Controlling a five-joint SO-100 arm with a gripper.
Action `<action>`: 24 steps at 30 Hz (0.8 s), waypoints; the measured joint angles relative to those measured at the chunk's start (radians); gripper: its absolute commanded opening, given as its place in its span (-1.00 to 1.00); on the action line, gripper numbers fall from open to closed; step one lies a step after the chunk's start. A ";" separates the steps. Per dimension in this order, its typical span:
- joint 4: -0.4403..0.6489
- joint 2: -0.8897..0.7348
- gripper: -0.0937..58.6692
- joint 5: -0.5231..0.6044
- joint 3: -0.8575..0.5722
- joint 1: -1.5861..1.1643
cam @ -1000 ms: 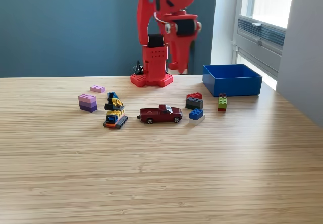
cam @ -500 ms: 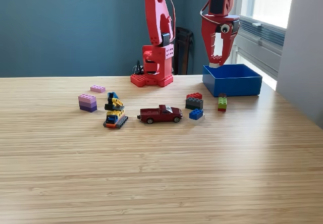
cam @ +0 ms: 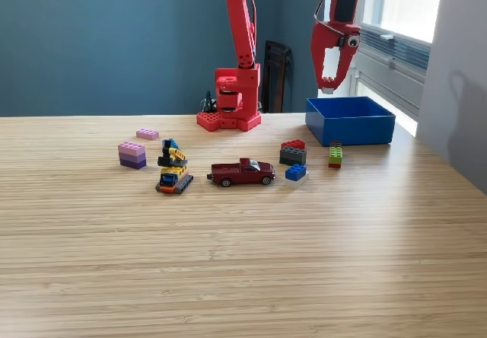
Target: Grasp a lego block and put it in the bin.
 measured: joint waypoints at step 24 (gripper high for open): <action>0.000 0.000 -0.05 0.014 -0.018 0.138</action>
